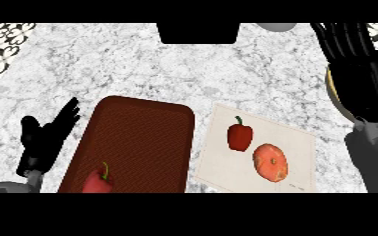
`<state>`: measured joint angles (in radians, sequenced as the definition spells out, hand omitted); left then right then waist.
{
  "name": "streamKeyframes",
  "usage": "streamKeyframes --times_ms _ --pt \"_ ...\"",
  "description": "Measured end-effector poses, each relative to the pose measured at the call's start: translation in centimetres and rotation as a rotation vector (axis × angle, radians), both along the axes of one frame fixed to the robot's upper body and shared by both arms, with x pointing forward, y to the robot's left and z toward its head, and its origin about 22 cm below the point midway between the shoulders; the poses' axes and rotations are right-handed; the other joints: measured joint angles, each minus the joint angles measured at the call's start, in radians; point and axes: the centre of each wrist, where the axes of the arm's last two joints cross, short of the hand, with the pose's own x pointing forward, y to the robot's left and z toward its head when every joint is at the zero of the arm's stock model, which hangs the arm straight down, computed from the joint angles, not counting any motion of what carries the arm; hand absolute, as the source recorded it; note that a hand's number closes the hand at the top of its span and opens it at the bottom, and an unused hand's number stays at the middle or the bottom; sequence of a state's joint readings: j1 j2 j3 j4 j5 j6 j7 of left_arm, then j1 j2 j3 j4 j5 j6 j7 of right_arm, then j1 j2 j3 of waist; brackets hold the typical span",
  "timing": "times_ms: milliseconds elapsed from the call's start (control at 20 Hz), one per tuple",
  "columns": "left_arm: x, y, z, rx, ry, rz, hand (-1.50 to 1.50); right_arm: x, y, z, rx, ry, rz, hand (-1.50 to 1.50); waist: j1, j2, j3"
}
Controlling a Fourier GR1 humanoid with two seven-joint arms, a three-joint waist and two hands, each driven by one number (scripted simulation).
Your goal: Pick the squash from the placemat and place it in the bowl
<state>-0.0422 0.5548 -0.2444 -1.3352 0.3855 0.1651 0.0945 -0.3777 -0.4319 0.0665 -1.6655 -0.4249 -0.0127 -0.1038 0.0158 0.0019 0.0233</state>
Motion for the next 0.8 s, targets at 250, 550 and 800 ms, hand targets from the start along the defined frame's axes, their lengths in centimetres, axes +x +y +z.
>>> streamKeyframes --times_ms 250,550,800 --pt "1.2 -3.4 2.0 -0.033 -0.156 -0.144 0.0 -1.6 -1.2 -2.9 -0.042 0.1 0.019 1.5 -0.024 -0.005 -0.016" --pt "2.4 -9.1 3.9 -0.116 -0.304 -0.324 0.0 -4.3 -2.6 -8.7 -0.304 0.234 -0.067 -1.5 -0.042 -0.004 -0.024" --pt "2.3 -11.3 4.2 -0.139 -0.331 -0.393 0.0 -5.4 -2.0 -12.3 -0.442 0.206 -0.048 -1.5 -0.022 -0.003 -0.023"
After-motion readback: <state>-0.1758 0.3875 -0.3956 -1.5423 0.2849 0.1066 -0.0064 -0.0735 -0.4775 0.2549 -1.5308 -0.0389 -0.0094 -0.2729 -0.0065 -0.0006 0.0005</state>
